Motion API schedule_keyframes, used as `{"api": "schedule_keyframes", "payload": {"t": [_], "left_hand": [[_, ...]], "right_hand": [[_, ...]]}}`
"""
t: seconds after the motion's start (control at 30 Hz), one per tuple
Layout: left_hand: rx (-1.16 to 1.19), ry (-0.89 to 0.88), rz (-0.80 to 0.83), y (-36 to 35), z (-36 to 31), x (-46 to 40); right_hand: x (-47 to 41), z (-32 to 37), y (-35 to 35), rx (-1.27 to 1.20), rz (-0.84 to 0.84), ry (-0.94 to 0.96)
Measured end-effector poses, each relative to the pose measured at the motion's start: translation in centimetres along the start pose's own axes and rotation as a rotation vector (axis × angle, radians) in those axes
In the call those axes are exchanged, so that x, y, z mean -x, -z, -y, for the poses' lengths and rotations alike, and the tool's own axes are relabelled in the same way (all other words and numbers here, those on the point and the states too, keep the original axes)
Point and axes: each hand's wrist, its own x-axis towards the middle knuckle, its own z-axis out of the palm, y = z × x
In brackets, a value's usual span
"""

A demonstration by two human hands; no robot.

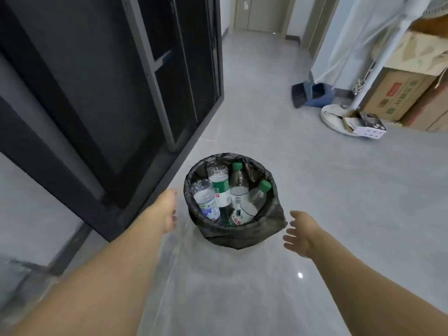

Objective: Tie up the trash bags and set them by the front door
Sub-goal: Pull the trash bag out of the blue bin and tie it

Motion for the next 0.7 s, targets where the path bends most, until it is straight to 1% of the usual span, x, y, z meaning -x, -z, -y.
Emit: {"api": "schedule_keyframes", "payload": {"t": [0.07,0.13,0.23,0.3,0.4,0.57,0.7], "left_hand": [[0.057,0.012,0.064,0.3,0.4,-1.8],[0.087,0.025,0.101,0.2,0.6,-3.5],[0.115,0.028,0.132,-0.4,1.3,-5.3],[0.119,0.046,0.16,-0.7,1.6,-5.4],[0.068,0.03,0.158,-1.0,2.0,-5.6],[0.028,-0.002,0.175,-1.8,2.8,-4.9],[0.054,-0.001,0.205,-1.4,2.5,-4.9]], "right_hand": [[-2.0,-0.8,-0.8,-0.016,0.044,0.004],[-3.6,-1.3,-1.6,-0.02,0.063,-0.032],[-5.7,-2.1,-2.1,-0.104,0.044,-0.007],[-5.7,-2.0,-2.2,-0.164,0.017,0.02],[-5.8,-2.0,-2.1,-0.231,-0.012,0.022],[-5.6,-1.9,-2.6,-0.229,-0.013,0.014],[-5.0,-1.7,-2.6,-0.255,-0.029,0.019]]}}
